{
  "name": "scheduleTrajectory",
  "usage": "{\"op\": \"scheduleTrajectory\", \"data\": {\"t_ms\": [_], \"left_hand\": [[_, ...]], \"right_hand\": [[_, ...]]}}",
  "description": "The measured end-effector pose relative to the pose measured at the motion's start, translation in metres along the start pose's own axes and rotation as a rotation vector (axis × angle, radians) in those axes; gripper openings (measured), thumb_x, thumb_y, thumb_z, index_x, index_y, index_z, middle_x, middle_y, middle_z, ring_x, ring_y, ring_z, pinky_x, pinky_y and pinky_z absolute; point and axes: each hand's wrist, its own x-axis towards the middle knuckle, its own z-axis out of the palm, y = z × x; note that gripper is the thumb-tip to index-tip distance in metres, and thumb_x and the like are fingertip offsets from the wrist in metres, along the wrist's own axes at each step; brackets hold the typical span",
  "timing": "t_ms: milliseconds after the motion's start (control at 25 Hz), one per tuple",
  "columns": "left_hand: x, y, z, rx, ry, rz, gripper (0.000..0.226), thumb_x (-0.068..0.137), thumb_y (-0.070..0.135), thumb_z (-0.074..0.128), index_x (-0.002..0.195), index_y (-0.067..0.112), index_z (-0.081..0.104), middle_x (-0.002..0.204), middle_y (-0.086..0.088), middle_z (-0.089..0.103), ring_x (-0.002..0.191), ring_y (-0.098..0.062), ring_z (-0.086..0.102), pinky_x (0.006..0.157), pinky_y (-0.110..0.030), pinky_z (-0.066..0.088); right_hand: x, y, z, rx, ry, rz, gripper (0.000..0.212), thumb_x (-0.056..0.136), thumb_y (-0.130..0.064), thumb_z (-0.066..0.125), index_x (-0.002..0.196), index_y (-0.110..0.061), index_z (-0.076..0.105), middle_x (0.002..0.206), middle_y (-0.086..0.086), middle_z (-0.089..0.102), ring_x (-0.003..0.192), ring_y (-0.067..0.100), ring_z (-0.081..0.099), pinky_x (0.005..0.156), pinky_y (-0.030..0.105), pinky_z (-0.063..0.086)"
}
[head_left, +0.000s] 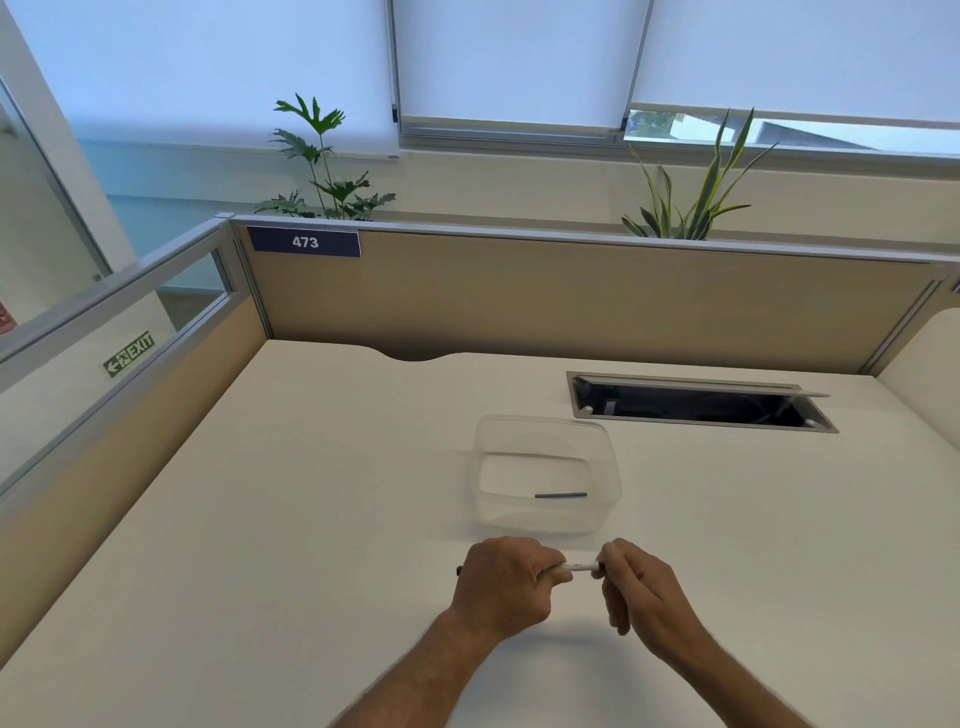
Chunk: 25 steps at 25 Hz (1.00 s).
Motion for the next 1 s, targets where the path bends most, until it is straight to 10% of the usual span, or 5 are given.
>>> {"op": "scheduleTrajectory", "data": {"t_ms": [240, 520, 1000], "left_hand": [[0.001, 0.000, -0.005, -0.116, -0.111, -0.051, 0.026, 0.090, 0.036, 0.051, 0.083, 0.021, 0.070, 0.070, -0.001, 0.071, 0.058, -0.021, 0.056, 0.054, -0.028, 0.043], [0.003, -0.001, -0.010, -0.279, -0.274, -0.081, 0.024, 0.092, 0.026, 0.051, 0.078, 0.020, 0.070, 0.064, -0.002, 0.068, 0.052, -0.011, 0.045, 0.055, -0.027, 0.043], [0.005, -0.001, -0.005, -0.112, 0.127, -0.012, 0.012, 0.071, 0.032, 0.075, 0.082, 0.028, 0.076, 0.071, 0.007, 0.075, 0.063, -0.012, 0.062, 0.055, -0.023, 0.048]], "right_hand": [[-0.003, 0.006, -0.012, -0.334, -0.028, -0.252, 0.014, 0.098, -0.037, 0.046, 0.085, -0.033, 0.051, 0.065, -0.003, 0.059, 0.054, 0.016, 0.058, 0.052, 0.034, 0.050], [-0.005, -0.002, -0.003, -0.389, 0.089, -0.408, 0.025, 0.094, -0.017, 0.050, 0.070, -0.014, 0.049, 0.059, -0.012, 0.045, 0.051, 0.010, 0.042, 0.049, 0.024, 0.036], [0.002, -0.018, 0.011, 0.191, 0.032, 0.238, 0.053, 0.102, -0.020, 0.049, 0.049, -0.019, 0.044, 0.044, -0.002, 0.038, 0.035, 0.014, 0.027, 0.038, 0.019, 0.023]]}}
